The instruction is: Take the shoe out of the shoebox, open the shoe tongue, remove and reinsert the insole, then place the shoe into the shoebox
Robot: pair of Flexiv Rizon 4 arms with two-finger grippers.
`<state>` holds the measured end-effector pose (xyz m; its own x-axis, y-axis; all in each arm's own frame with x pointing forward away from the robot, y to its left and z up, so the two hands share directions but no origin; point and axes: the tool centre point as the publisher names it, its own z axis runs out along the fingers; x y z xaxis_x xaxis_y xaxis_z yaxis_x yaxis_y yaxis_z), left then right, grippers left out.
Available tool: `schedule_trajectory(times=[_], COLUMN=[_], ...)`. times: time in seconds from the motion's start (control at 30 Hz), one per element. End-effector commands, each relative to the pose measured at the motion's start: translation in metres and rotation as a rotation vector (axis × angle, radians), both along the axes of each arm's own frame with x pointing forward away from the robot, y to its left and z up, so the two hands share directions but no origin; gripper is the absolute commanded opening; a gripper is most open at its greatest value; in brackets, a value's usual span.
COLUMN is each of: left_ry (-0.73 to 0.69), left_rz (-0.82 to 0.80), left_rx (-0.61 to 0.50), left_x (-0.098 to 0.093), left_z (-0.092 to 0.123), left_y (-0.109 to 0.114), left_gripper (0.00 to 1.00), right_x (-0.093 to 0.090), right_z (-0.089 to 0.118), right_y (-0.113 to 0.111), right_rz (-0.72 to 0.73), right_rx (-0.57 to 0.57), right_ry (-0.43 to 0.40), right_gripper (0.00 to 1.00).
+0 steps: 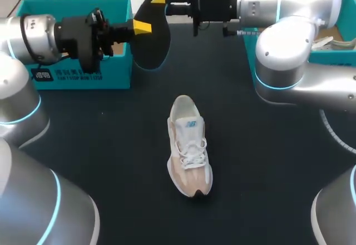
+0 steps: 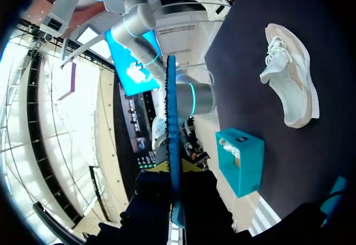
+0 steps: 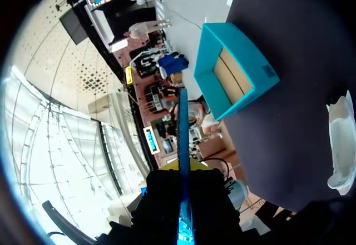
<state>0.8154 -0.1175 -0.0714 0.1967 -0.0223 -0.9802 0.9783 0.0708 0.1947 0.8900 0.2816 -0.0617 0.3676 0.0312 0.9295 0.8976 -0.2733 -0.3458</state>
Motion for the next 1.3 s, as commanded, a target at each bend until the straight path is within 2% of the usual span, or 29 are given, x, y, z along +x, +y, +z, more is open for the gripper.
schedule_trajectory(times=[0.03, 0.07, 0.17, 0.27, 0.5, 0.63, 0.67, 1.2, 1.23, 1.27, 1.3], left_ry=[0.003, 0.005, 0.023, 0.038, 0.053, 0.069, 0.069, 0.096, 0.099, 0.104, 0.106], left_rz=[0.001, 0.002, 0.003, 0.009, 0.000, -0.023, -0.023, -0.018, -0.014, -0.012, -0.012], left_rx=[-0.017, -0.019, -0.011, -0.019, -0.052, -0.035, -0.034, -0.041, -0.043, -0.055, -0.055], left_x=[0.002, 0.001, -0.002, -0.007, -0.014, -0.015, -0.015, -0.009, -0.009, -0.008, -0.008], left_z=[-0.002, -0.001, 0.001, 0.003, 0.005, 0.003, 0.002, -0.006, -0.006, -0.005, -0.005], left_y=[0.001, 0.002, 0.007, 0.016, 0.034, 0.040, 0.041, 0.046, 0.046, 0.046, 0.046], left_gripper=[0.00, 0.00, 0.00, 0.00, 0.00, 0.00, 0.00, 0.00, 0.00, 0.00, 0.00], right_x=[-0.007, -0.008, -0.014, -0.021, -0.044, -0.052, -0.052, -0.052, -0.053, -0.055, -0.056], right_z=[0.001, 0.003, 0.008, 0.008, 0.010, 0.012, 0.012, 0.012, 0.010, 0.009, 0.006], right_y=[-0.003, -0.004, -0.009, -0.023, -0.054, -0.063, -0.064, -0.064, -0.065, -0.069, -0.074], right_rz=[0.043, 0.042, 0.082, 0.075, 0.099, 0.123, 0.134, 0.134, 0.172, 0.221, 0.236], right_rx=[0.040, 0.030, 0.079, 0.102, 0.125, 0.051, 0.018, 0.018, -0.030, -0.025, 0.001], right_ry=[-0.060, -0.107, -0.199, -0.262, -0.322, -0.355, -0.361, -0.361, -0.442, -0.527, -0.533], right_gripper=[0.31, 1.00, 1.00, 1.00, 1.00, 1.00, 1.00, 1.00, 1.00, 1.00, 1.00])
